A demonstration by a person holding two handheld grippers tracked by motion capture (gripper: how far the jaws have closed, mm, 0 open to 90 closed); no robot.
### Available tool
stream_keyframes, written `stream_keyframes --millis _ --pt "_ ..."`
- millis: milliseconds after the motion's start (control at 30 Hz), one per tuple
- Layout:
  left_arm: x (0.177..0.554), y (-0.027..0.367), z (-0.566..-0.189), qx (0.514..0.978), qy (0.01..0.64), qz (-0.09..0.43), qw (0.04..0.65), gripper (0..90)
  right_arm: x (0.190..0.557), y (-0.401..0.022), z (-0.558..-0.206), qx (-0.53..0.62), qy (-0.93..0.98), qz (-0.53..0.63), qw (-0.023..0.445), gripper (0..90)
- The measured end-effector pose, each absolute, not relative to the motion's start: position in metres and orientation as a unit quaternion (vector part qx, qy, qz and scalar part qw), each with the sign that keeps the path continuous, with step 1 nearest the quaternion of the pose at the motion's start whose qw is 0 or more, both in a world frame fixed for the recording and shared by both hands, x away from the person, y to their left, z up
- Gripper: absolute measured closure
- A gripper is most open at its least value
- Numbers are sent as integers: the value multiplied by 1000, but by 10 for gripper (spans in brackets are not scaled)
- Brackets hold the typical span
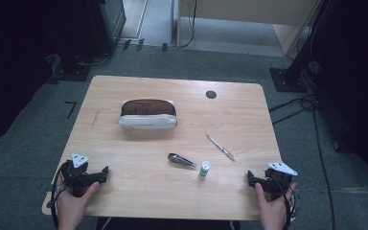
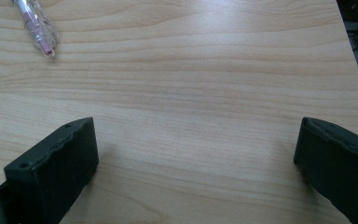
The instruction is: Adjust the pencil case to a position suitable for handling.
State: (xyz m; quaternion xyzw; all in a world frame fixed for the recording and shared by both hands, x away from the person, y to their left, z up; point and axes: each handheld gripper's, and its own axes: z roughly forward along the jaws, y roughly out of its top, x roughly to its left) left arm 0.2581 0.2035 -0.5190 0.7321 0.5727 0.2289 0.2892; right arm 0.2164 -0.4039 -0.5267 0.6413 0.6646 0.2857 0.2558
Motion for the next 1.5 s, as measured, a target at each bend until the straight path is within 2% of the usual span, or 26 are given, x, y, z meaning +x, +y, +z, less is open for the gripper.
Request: stream_keyframes --millis 67,167,233,500,967,1500 --pt "254 204 -518 734 574 227 282 0 216 -404 -527 641 665 286 256 0" --pt "249 206 -513 715 594 236 283 178 216 -404 -527 641 665 286 256 0" --pt "249 209 -512 720 585 225 297 141 216 -404 -527 641 664 286 255 0" --pt "258 210 -493 715 568 232 334 125 216 -404 -527 641 664 287 255 0" --pt "295 192 -464 739 507 219 386 133 216 -404 -527 641 664 287 256 0" --pt "331 163 -458 770 449 229 392 143 216 -404 -527 641 664 286 257 0"
